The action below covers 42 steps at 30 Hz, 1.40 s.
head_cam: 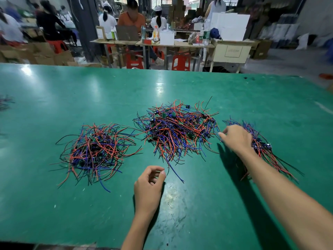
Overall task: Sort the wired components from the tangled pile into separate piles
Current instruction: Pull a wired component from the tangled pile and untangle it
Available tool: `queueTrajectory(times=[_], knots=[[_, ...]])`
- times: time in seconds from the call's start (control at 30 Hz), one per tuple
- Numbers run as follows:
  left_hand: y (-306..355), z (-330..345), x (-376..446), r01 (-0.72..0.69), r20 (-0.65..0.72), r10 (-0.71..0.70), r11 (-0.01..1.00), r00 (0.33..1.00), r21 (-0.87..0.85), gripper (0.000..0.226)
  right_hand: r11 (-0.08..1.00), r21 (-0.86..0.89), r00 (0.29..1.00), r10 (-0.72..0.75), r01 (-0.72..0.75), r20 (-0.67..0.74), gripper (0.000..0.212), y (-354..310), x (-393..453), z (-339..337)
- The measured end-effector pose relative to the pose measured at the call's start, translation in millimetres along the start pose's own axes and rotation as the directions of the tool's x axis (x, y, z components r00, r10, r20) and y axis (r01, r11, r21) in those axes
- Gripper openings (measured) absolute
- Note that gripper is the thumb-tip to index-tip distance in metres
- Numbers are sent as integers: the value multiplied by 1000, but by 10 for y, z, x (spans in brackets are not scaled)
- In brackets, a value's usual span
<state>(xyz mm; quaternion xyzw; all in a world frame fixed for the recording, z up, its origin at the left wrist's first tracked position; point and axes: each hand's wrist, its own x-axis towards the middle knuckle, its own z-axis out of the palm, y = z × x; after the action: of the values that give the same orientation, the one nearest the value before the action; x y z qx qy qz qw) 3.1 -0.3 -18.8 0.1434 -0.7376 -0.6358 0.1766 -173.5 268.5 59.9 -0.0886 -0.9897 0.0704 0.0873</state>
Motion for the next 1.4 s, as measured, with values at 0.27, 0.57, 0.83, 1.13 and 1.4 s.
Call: queueTrajectory(times=[0.27,0.57,0.83,1.13,1.4], knots=[[7,-5,-15,-7,2,7,1000,1000,1,18,993,64,994,98,-95,-52,24,-222,-189,406],[41,33,-11,-73,-1,73,995,997,73,8,389,898,949,302,-207,88,35,-357,-799,133],[177,194,52,67,336,-20,990,942,-127,50,185,979,988,-106,-90,111,15,-780,-1907,325],[248,64,323,333,379,-237,919,895,-211,42,444,892,905,-409,88,115,11,-729,-2092,502],[334,51,-12,398,687,-152,892,711,-215,49,295,889,850,-298,-350,434,44,-879,-1752,356]])
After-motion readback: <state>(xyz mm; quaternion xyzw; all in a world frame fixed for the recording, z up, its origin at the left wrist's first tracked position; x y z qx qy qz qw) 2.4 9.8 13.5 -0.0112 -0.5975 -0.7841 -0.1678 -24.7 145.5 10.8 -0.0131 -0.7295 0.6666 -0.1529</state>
